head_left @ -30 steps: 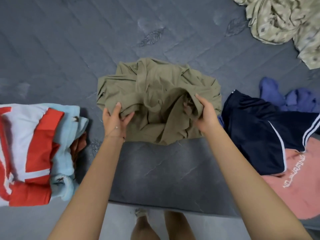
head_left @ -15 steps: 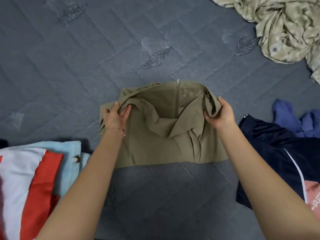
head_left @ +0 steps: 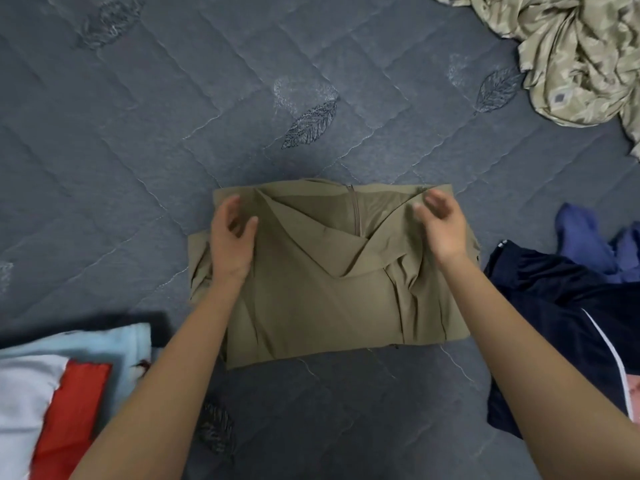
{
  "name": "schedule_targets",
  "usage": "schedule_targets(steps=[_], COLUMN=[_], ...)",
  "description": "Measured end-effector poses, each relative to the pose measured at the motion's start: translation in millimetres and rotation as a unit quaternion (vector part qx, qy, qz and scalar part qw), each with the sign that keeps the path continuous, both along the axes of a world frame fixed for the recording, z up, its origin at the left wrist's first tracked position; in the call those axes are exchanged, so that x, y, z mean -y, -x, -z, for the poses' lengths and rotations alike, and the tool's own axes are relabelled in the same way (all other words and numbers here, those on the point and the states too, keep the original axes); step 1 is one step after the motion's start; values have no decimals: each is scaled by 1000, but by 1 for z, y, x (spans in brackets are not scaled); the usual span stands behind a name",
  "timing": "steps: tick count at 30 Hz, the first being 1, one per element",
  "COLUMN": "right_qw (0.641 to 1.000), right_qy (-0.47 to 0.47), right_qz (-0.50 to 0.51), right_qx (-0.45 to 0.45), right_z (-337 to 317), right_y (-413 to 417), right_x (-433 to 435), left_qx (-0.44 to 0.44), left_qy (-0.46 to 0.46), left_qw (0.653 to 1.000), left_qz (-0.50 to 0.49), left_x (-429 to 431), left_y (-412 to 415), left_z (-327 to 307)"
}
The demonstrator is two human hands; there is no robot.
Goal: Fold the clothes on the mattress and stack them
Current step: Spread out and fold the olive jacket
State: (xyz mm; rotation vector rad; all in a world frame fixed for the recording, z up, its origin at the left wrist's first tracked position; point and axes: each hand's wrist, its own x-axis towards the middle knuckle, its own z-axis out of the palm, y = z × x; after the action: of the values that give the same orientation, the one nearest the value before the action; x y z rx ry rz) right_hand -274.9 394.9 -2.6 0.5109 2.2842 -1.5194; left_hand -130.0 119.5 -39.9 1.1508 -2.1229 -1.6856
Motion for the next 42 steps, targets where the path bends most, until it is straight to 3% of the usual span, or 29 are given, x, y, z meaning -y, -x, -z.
schedule_targets(steps=[2,5,10,12,22,26,29,33,36,39,42], right_qw=[983,914,838,829,850,839,858,896,936,967,975], right_qy=[-94,-227,-334,-359,-468,-491,-439,-372,-316,-234,-193], right_qz=[-150,-319,-412,-405,-185,-187,-214,-186,-142,-76,-33], right_qx=[-51,-102,-129,-141,-154,-142,-159,-157,-60,71,109], right_z=[9,21,31,31,25,32,35,28,25,28,36], right_y=[-3,1,20,29,76,79,73,48,20,-8,-30], right_x=[-2,-6,-6,-7,-26,-35,-40,-57,-77,-98,-110], left_qx=[40,72,59,67,91,172,206,145,75,117,187], left_qy=[162,256,280,301,308,309,344,420,446,438,384], left_qw=[973,923,922,912,940,930,909,871,822,777,795], left_qz=[160,279,260,271,119,98,113,207,345,436,431], left_x=[-5,-11,-18,-16,8,8,-9,-58,-108,-140,-144], left_y=[-2,3,21,30,66,70,66,45,18,-10,-28], left_z=[7,13,11,10,4,10,9,-3,-1,11,27])
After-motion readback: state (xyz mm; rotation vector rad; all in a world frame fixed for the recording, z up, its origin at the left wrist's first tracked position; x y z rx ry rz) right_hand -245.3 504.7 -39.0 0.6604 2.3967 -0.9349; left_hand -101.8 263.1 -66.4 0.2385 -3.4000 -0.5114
